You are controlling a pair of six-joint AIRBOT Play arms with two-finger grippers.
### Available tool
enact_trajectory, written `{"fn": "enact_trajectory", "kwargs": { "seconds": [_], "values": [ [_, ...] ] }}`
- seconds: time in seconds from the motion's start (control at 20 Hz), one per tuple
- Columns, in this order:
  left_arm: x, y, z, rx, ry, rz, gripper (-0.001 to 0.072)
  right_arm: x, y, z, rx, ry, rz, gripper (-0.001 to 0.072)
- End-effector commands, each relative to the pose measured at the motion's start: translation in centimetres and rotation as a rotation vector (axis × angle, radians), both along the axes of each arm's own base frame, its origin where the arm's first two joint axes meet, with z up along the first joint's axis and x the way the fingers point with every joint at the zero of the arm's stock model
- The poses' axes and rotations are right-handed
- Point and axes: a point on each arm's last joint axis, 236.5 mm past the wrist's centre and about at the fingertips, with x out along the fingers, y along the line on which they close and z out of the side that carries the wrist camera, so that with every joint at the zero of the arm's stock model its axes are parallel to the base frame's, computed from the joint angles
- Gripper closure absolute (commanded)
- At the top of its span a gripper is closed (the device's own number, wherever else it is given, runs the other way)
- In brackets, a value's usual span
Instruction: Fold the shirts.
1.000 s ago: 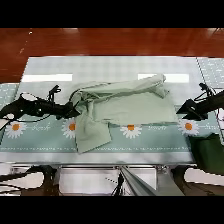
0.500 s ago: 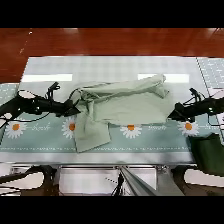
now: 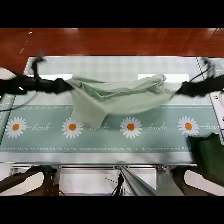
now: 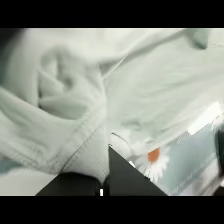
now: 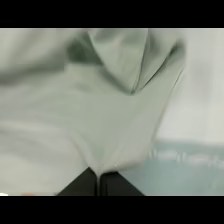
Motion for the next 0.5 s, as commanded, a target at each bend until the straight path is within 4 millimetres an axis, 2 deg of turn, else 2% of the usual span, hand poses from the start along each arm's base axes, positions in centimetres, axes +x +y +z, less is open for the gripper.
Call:
{"fn": "enact_trajectory", "kwargs": {
  "seconds": [0.0,0.1,0.15,0.2,0.25,0.3,0.35,0.4,0.45],
  "values": [
    [-1.0,0.0,16.7,0.029,-0.424,0.017,0.0683,1.4,0.1,18.0,-0.124,-0.475,0.008,0.0684],
    [-4.6,0.3,28.7,0.049,-0.758,0.077,0.0683,-0.7,-0.1,30.3,-0.216,-0.816,-0.055,0.0684],
    [-7.2,0.8,34.2,0.06,-0.919,0.122,0.0683,-2.9,-0.1,36.5,-0.259,-0.99,-0.099,0.0684],
    [-10.5,1.4,39.5,0.073,-1.084,0.176,0.0683,-5.7,-0.1,41.8,-0.297,-1.141,-0.145,0.0685],
    [-13.9,2.0,43.7,0.096,-1.223,0.224,0.0684,-8.6,-0.2,45.7,-0.331,-1.247,-0.189,0.0684],
    [-17.4,2.7,47.0,0.141,-1.347,0.273,0.0684,-11.4,-0.3,48.5,-0.364,-1.316,-0.231,0.0685],
    [-20.3,3.4,49.1,0.179,-1.423,0.318,0.0684,-14.1,-0.6,50.4,-0.398,-1.355,-0.275,0.0685],
    [-23.1,4.1,50.5,0.204,-1.465,0.364,0.0684,-16.4,-0.9,51.3,-0.426,-1.368,-0.313,0.0685],
    [-25.2,4.6,51.1,0.225,-1.477,0.397,0.0684,-18.2,-1.0,51.5,-0.446,-1.363,-0.337,0.0685]
  ]
}}
